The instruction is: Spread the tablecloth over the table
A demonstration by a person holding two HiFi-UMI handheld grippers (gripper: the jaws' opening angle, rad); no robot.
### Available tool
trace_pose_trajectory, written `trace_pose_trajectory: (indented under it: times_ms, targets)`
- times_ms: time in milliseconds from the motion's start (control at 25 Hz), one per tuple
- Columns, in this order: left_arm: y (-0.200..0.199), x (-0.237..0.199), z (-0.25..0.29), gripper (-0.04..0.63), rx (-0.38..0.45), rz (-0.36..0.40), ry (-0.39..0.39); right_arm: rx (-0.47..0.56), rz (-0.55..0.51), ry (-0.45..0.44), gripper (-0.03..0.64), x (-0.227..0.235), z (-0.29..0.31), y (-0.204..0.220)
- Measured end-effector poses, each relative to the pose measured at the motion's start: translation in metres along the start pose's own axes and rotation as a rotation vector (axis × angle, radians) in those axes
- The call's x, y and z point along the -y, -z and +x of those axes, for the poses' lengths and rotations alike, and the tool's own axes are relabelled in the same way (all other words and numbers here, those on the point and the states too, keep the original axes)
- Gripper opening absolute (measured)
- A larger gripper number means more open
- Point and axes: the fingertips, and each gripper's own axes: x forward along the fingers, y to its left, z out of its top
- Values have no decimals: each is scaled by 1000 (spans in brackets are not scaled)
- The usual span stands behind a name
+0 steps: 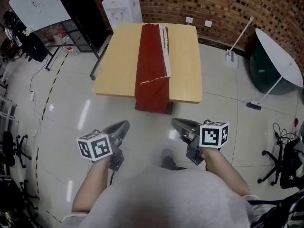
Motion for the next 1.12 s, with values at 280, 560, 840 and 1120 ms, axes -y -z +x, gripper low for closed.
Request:
trace_pose_trajectory:
  times_ms: [280, 560, 840, 1120]
  targets:
    - [-59, -36, 57, 2, -68, -17, 62, 10, 78, 29, 0, 37, 39, -39]
    - [-75, -68, 106, 49, -248, -9, 172, 120, 191, 104, 0, 53, 57, -45]
    - [-72, -78, 153, 163, -383, -148, 313, 232, 252, 197, 0, 58, 56, -30]
    - [-62, -87, 182, 183, -476, -254, 323, 340, 291, 241, 0, 57, 51, -28]
